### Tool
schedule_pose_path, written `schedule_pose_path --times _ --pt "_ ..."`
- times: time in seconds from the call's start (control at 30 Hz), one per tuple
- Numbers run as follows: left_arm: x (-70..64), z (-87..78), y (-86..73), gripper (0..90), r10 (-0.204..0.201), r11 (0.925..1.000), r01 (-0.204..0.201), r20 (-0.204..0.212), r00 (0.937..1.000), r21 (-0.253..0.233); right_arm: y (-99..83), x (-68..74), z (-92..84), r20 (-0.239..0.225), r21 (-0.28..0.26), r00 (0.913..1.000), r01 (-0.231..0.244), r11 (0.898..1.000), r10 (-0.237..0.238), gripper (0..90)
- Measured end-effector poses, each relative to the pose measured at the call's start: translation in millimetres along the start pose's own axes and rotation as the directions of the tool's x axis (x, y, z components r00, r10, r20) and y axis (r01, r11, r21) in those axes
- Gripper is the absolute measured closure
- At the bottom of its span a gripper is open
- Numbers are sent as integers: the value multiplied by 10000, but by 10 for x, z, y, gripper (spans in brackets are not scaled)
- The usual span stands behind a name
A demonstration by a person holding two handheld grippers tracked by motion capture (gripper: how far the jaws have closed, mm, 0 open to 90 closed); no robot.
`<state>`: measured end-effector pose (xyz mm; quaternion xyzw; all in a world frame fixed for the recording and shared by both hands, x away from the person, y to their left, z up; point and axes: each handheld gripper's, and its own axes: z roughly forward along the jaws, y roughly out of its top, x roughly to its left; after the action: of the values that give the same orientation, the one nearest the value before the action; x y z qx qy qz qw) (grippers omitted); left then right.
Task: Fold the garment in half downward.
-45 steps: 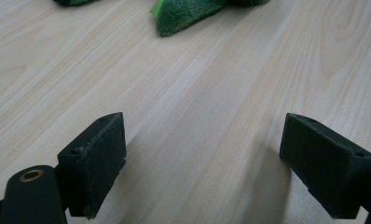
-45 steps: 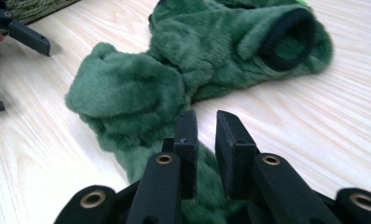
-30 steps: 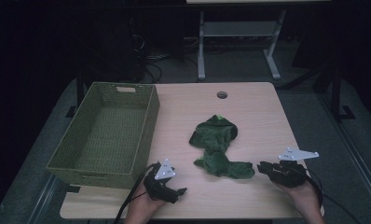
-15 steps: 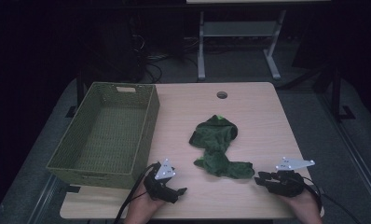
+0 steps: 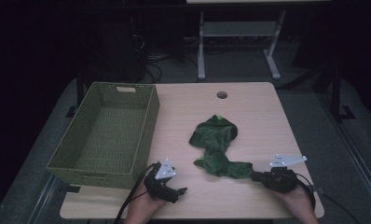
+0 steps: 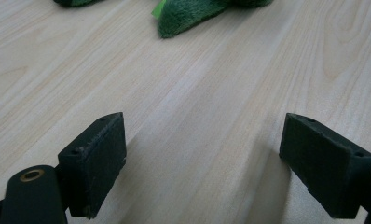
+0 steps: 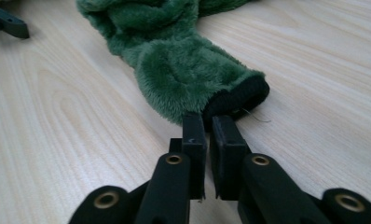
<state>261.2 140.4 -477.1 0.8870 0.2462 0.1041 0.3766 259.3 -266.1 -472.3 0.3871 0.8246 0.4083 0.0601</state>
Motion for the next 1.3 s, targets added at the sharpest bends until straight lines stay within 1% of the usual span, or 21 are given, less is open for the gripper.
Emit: schedule_pose_path --times 0.07,0.1,0.2,0.37,0.43,0.47,0.5,0.53,0.57,0.63,0.73,0.87,0.9,0.97,1.03,1.07,1.1,1.13,1.17,1.23,1.3 --pt "-1 0 0 138 -5 10000 5 -4 10000 3 10 1 -19 -23 -16 9998 211 9998 -211 857" --pt "-1 0 0 138 -9 10000 9 -1 10000 0 28 12 -41 -1 -118 9997 262 9996 -262 856" --pt "-2 1 0 138 -27 10000 27 14 10000 0 53 21 -62 7 -159 9993 383 9991 -383 856" --pt "-1 4 3 139 -37 10000 37 19 10000 7 138 35 -113 -149 -410 9974 692 9968 -699 856" --pt "-1 4 3 138 -35 10000 35 19 10000 9 156 42 -123 -155 -466 9972 727 9963 -735 857" --pt "-1 4 4 138 -36 10000 36 18 10000 11 184 56 -140 -197 -605 9967 778 9951 -792 857" --pt "0 5 4 138 -34 10000 34 18 10000 12 199 68 -145 -201 -630 9964 809 9947 -823 856" --pt "0 5 4 138 -34 10000 34 18 10000 12 199 68 -145 -201 -630 9964 809 9947 -823 856" --pt "0 5 5 138 -32 10000 32 18 10000 14 232 95 -153 -205 -673 9952 939 9933 -955 856" --pt "0 6 5 138 -38 10000 38 20 10000 7 252 111 -156 -236 -727 9949 964 9927 -983 857" --pt "0 7 5 138 -34 10000 34 22 10000 2 330 156 -153 -299 -900 9918 1211 9886 -1242 856" --pt "0 7 5 138 -36 10000 36 24 10000 1 379 189 -137 -367 -893 9896 1351 9868 -1389 856" --pt "0 7 6 138 -33 10000 33 23 10000 2 427 209 -129 -425 -982 9865 1533 9833 -1580 856" --pt "1 7 6 138 -31 10000 31 24 10000 7 481 227 -114 -462 -1059 9830 1723 9793 -1779 856" --pt "0 7 6 138 -35 10000 35 23 10000 4 531 249 -94 -507 -1105 9796 1881 9759 -1946 855" --pt "0 7 6 138 -33 10000 33 23 10000 9 531 249 -94 -507 -1105 9796 1881 9759 -1946 855" --pt "0 7 5 138 -38 10000 38 23 10000 0 575 273 -69 -550 -1141 9757 2047 9722 -2119 854" --pt "0 7 6 138 -39 10000 39 23 10000 0 575 273 -69 -550 -1141 9757 2047 9722 -2119 854" --pt "-3 10 5 138 -87 10000 87 21 10000 -41 620 294 -40 -643 -1130 9726 2154 9700 -2234 854" --pt "-2 9 5 138 -65 10000 65 17 10000 -26 644 305 -24 -686 -1142 9709 2208 9686 -2294 852" --pt "-1 9 5 138 -70 10000 70 23 10000 -28 710 328 29 -836 -1188 9654 2363 9644 -2468 851"
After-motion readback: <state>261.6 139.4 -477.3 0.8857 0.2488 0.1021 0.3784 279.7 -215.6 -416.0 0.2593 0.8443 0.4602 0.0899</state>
